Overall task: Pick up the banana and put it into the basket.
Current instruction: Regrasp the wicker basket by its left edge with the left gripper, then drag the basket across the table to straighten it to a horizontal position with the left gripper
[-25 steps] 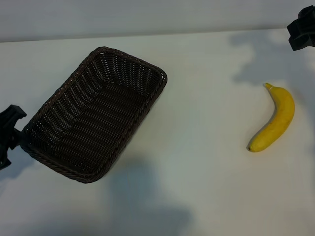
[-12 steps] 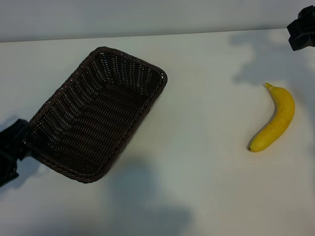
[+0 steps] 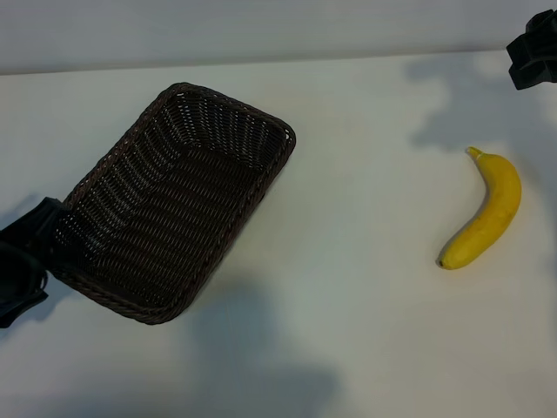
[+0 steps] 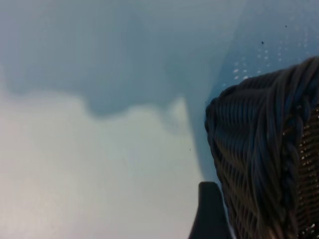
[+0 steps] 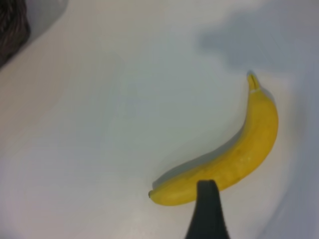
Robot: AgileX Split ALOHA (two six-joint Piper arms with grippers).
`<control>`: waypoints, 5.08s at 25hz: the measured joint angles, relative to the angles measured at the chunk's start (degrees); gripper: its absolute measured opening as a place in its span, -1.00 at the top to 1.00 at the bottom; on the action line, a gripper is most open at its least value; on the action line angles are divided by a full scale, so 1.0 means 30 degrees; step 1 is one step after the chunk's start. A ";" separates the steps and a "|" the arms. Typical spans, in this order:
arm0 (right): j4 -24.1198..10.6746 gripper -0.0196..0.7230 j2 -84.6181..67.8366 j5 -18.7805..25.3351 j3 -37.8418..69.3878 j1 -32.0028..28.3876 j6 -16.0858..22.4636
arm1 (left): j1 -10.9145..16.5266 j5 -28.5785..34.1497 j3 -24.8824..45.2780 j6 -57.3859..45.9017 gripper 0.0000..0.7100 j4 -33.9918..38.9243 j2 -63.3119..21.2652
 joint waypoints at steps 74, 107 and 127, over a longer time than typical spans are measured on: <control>0.0324 -0.53 0.0000 0.0000 0.0000 0.0000 -0.0057 | 0.6904 1.0278 -1.1307 2.5798 0.46 -1.3519 0.7462; 0.0375 -0.53 0.0000 -0.0018 0.0000 0.0000 -0.0057 | 0.0727 1.0407 -1.9731 2.5016 0.46 -0.9950 1.6220; 0.0356 -0.53 0.0000 -0.0018 0.0000 0.0000 -0.0080 | 0.0563 0.9795 -1.9767 2.3801 -0.67 -1.0320 1.6470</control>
